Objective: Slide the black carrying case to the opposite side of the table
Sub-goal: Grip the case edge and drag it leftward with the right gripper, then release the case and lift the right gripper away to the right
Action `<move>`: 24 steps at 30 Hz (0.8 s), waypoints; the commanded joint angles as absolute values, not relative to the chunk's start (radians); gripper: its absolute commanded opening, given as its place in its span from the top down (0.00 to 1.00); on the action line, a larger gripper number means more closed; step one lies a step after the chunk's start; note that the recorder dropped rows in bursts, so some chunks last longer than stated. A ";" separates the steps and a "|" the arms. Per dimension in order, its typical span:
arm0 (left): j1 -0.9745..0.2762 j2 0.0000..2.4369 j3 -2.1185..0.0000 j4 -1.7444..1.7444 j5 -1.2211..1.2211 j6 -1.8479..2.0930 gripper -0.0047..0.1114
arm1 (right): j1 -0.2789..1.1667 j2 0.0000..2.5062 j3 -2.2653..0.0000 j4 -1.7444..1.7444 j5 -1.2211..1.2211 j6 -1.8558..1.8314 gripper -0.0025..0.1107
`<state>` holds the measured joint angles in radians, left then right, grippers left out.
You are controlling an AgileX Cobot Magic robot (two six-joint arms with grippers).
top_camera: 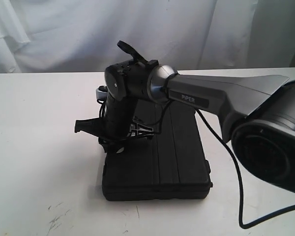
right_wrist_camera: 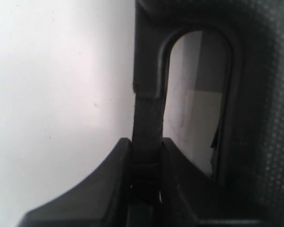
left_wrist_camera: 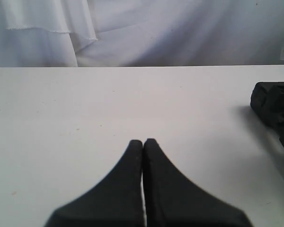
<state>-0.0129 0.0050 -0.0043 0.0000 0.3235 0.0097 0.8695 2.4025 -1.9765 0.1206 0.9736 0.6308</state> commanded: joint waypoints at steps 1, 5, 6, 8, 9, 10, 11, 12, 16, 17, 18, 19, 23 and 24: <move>-0.010 0.000 0.000 -0.013 0.315 0.011 0.96 | 0.876 2.397 -1.995 0.147 0.921 0.633 0.98; -0.010 0.000 0.000 -0.013 0.315 0.009 0.96 | 0.876 2.397 -1.995 0.147 0.903 0.633 0.98; -0.010 0.000 0.000 -0.013 0.315 0.009 0.96 | 0.876 2.397 -1.995 0.147 0.899 0.635 0.98; -0.010 0.000 0.000 -0.013 0.315 0.009 0.96 | 0.876 2.397 -1.995 0.147 0.890 0.635 0.98; -0.010 0.000 0.000 -0.013 0.315 0.009 0.96 | 0.876 2.397 -1.995 0.147 0.887 0.639 0.98; -0.010 0.000 0.000 -0.013 0.315 0.009 0.96 | 0.876 2.397 -1.995 0.147 0.885 0.642 0.98; -0.010 0.000 0.000 -0.013 0.315 0.009 0.96 | 0.876 2.397 -1.995 0.147 0.882 0.642 0.98; -0.010 0.000 0.000 -0.013 0.315 0.009 0.96 | 0.876 2.398 -1.995 0.143 0.882 0.642 0.98; -0.010 0.000 0.000 -0.013 0.315 0.011 0.96 | 0.876 2.398 -1.995 0.112 0.882 0.642 0.95; -0.010 0.000 0.000 -0.013 0.315 0.011 0.96 | 0.876 2.398 -1.995 0.112 0.884 0.642 0.93; -0.010 0.000 0.000 -0.013 0.315 0.011 0.96 | 0.876 2.398 -1.995 0.112 0.884 0.642 0.89; -0.010 0.000 0.000 -0.013 0.315 0.011 0.96 | 0.876 2.398 -1.995 0.112 0.886 0.642 0.85; -0.010 0.000 0.000 -0.013 0.315 0.011 0.96 | 0.867 2.393 -1.995 0.117 0.897 0.633 0.68; -0.010 0.000 0.000 -0.013 0.315 0.011 0.96 | 0.861 2.387 -1.995 0.119 0.903 0.632 0.64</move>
<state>-0.0129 0.0050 -0.0043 0.0000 0.3235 0.0097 0.8713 2.4087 -1.9849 0.1214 0.9159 0.6461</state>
